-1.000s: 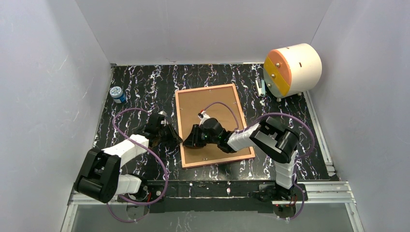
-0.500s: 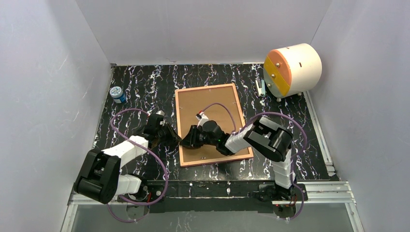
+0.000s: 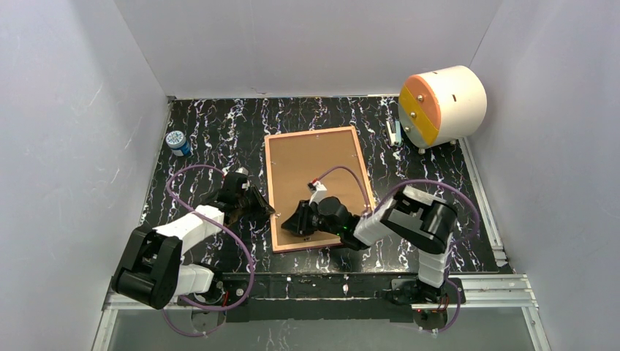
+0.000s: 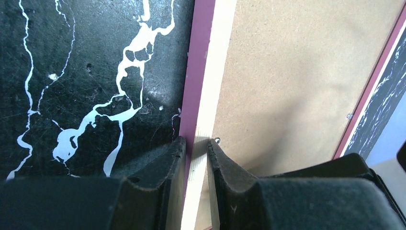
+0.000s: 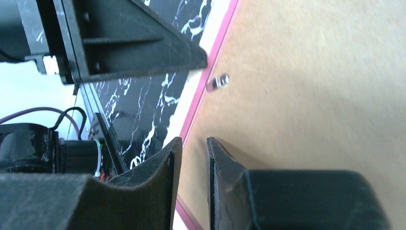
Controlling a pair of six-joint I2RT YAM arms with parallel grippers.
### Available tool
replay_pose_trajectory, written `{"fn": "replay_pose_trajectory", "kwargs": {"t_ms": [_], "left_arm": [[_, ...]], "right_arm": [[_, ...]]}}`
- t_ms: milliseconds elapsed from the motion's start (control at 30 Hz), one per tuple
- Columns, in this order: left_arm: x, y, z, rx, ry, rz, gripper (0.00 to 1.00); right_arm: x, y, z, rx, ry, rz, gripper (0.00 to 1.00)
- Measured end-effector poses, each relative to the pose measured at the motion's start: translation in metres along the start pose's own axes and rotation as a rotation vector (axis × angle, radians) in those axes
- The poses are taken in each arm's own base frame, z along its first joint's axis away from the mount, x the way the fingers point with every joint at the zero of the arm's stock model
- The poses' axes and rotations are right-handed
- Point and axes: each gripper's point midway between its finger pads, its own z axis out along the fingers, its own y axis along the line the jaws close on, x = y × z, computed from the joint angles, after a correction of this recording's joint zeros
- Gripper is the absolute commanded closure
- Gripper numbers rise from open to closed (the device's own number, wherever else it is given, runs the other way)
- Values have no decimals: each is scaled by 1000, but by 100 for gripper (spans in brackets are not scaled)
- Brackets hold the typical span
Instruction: Put the photo into the frame
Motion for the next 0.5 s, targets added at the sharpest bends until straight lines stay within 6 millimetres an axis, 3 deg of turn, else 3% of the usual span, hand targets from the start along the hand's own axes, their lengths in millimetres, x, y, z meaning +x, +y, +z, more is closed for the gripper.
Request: {"fn": "replay_pose_trajectory", "kwargs": {"t_ms": [200,367,500], "left_arm": [[2,-2,-1,9,12,-2,100],[14,-7,-4,48,62,-8,100],[22,-9,-6,74,94,-19,100]], "right_arm": [[-1,-5,-20,83,4,58,80],[-2,-10,-15,173,29,122,89],[-9,-6,-4,210,33,162,88]]}}
